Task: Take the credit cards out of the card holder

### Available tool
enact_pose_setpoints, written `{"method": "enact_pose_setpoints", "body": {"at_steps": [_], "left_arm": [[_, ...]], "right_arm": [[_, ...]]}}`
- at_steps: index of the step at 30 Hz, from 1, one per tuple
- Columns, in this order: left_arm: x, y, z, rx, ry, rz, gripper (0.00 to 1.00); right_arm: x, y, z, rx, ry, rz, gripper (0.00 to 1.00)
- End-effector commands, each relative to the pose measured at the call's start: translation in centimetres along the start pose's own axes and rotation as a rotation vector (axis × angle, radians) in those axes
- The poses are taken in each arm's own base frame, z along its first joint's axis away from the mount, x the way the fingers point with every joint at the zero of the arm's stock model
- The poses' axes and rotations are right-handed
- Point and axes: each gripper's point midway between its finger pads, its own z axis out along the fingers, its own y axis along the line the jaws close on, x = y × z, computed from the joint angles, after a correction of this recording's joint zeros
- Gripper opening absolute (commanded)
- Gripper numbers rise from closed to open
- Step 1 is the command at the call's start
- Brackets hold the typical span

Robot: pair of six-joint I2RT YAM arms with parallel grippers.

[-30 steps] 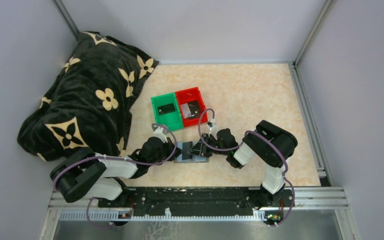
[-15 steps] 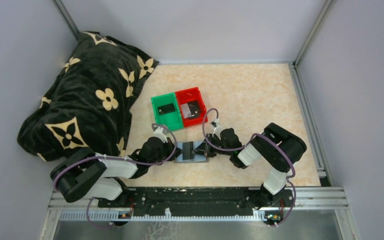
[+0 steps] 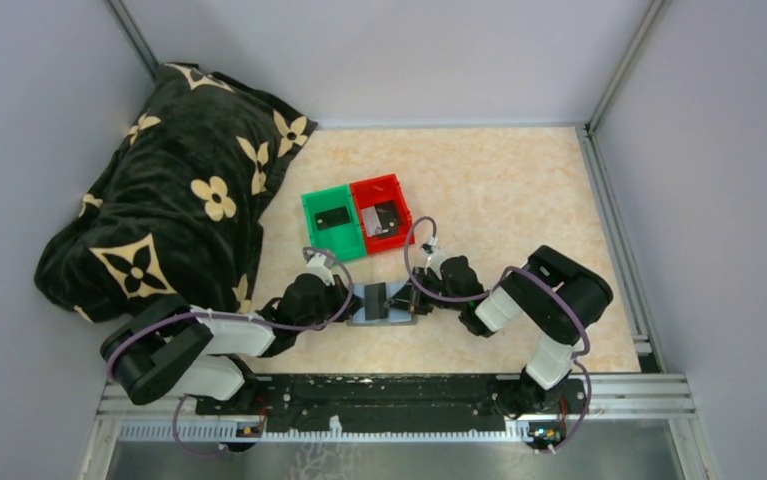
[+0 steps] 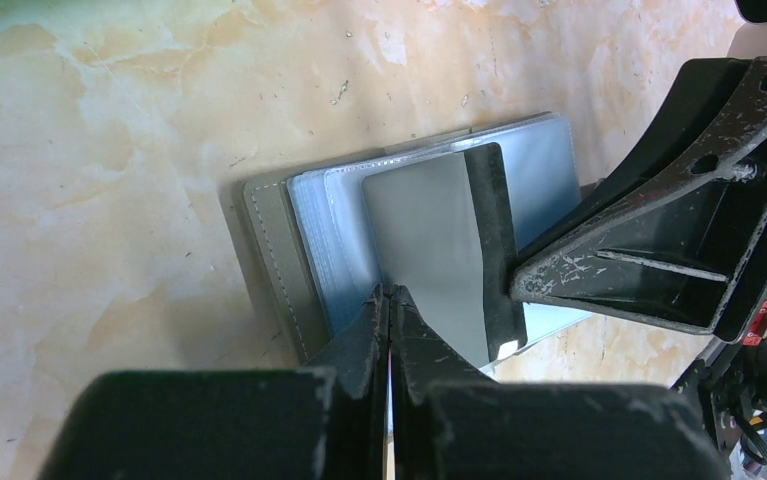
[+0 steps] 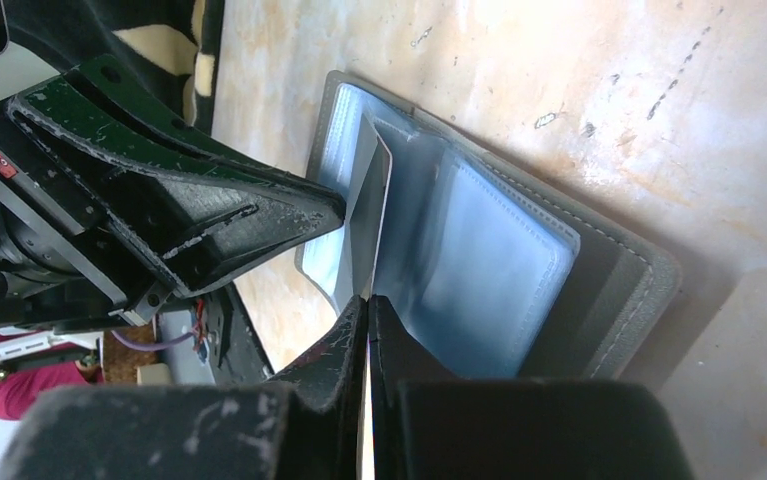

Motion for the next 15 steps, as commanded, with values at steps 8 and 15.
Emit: {"method": "enact_pose_setpoints", "body": {"at_steps": [8,15], "left_arm": [[1.9,2.7,-1.0,-0.098,0.061,0.009,0.06],[0.2,1.6,-1.5,-0.070,0.017,0.047,0.26]], "right_arm": [[-1.6,0.2,-1.1,-0.004,-0.058,-0.045,0.00],[-4.9,-0.2,-4.0,0.081,-0.130,-0.122,0.00]]}}
